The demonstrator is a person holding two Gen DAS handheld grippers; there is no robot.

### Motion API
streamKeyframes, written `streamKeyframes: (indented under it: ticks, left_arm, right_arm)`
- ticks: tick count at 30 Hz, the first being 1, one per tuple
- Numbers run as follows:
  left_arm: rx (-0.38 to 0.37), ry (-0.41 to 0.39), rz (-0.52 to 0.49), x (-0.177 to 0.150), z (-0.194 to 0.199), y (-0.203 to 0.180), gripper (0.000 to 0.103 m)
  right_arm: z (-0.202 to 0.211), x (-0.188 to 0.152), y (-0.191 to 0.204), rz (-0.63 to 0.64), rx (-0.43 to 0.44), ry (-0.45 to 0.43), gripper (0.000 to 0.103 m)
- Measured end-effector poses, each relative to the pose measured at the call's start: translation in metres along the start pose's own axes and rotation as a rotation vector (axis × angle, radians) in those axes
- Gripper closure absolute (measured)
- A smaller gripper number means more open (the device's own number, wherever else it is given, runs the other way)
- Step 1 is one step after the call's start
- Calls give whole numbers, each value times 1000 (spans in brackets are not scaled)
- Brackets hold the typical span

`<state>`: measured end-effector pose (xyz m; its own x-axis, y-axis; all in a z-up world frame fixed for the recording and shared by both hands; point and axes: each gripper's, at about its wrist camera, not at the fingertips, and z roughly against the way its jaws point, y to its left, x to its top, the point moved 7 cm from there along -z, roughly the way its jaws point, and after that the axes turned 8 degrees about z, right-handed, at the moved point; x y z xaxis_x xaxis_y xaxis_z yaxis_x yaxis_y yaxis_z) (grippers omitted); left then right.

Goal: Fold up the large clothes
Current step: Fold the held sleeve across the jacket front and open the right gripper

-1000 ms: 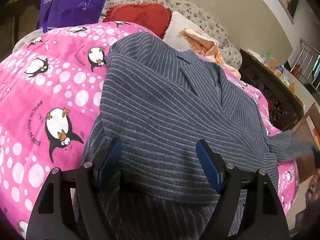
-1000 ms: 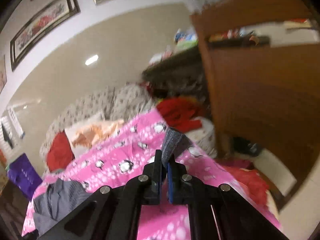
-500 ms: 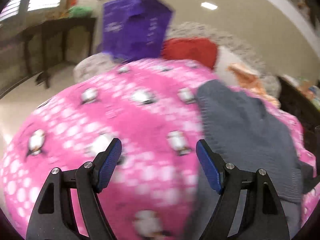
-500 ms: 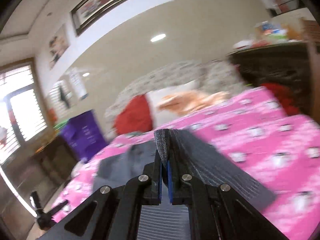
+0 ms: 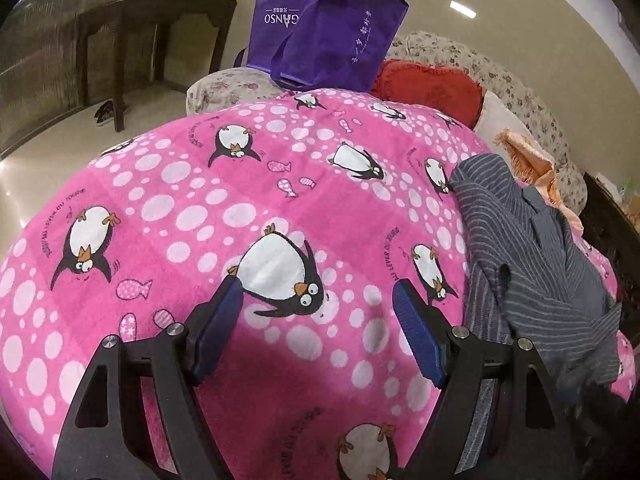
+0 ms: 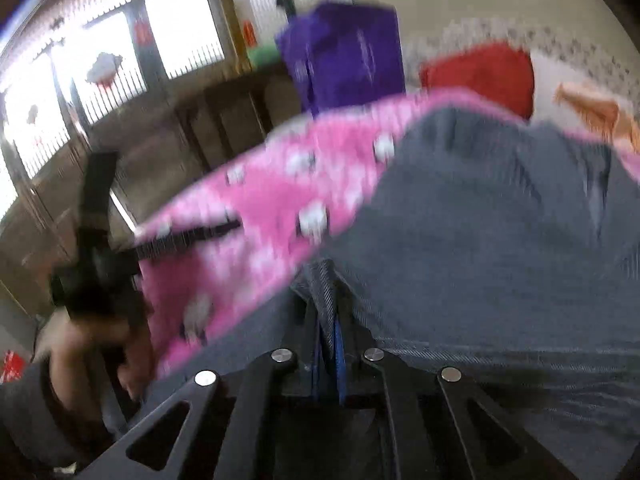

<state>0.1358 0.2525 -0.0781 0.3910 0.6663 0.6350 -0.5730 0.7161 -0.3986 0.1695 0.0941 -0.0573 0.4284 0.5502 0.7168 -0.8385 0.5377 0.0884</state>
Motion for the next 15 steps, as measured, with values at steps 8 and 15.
streamKeyframes:
  ticks: [8, 15]
  left_arm:
    - [-75, -31, -75, 6, 25, -41, 24]
    - [-373, 81, -246, -19, 35, -158, 30]
  right_arm:
    - [112, -57, -30, -99, -75, -66, 53]
    - [220, -80, -179, -404, -364, -261, 63]
